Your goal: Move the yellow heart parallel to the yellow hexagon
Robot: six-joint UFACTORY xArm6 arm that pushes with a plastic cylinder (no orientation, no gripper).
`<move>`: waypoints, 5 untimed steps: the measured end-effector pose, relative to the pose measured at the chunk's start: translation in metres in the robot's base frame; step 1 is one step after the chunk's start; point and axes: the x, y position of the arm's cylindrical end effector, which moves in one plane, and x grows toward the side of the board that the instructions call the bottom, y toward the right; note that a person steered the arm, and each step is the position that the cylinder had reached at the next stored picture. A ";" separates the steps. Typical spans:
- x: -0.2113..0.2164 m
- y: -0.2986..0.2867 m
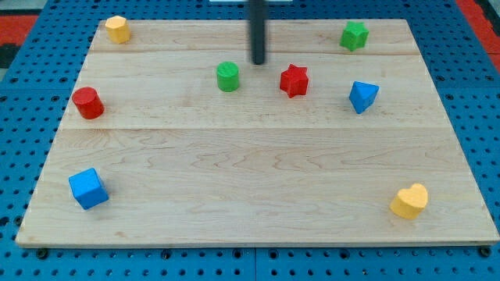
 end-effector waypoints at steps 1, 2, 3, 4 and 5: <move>0.020 0.139; 0.089 0.260; 0.210 0.257; 0.273 0.235; 0.272 0.222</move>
